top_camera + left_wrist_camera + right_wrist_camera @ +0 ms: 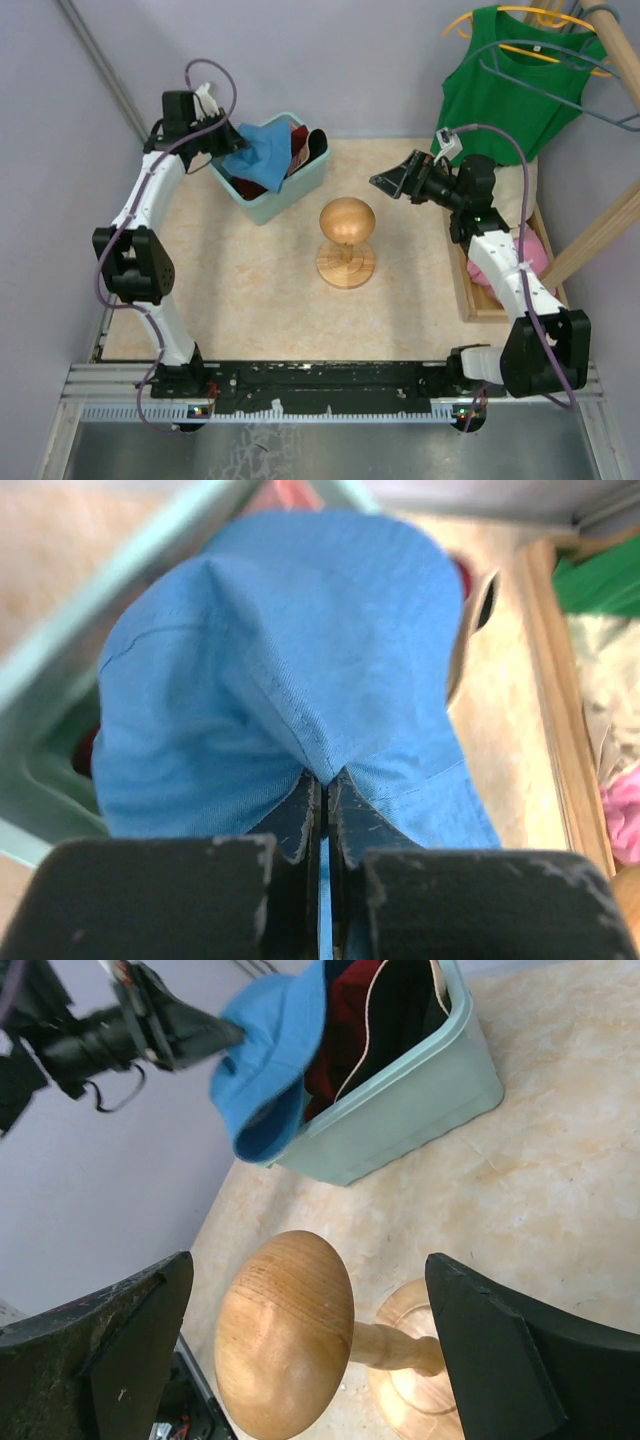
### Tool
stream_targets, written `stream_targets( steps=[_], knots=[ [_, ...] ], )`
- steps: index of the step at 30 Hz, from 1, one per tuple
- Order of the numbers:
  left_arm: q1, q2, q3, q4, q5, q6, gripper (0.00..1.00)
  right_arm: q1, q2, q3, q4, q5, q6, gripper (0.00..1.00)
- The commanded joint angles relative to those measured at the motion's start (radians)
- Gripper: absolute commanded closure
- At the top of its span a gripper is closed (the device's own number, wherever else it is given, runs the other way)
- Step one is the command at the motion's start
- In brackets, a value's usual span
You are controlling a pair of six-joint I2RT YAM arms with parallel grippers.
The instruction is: Stack the hats
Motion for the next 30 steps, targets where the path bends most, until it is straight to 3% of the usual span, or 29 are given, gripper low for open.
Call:
stream_targets(
  steps=[1,7,13,17,30],
  knots=[
    [-0.006,-0.044,0.222,-0.105,-0.067,0.066,1.0,0.006,0.02,0.083,0.02,-0.025,0.035,0.01],
    [-0.043,-0.011,0.445,-0.266,-0.069,0.099,1.0,0.008,0.036,0.104,-0.007,-0.051,0.054,0.01],
    [-0.178,-0.032,0.528,-0.344,-0.146,0.136,1.0,0.007,-0.019,0.093,-0.018,-0.034,0.007,0.02],
    [-0.245,-0.01,0.654,-0.484,-0.201,0.154,1.0,0.008,-0.047,0.083,0.015,-0.054,0.03,0.05],
    [-0.32,-0.147,0.587,-0.622,-0.02,0.016,1.0,0.008,-0.093,0.1,-0.139,-0.023,-0.048,0.02]
  ],
)
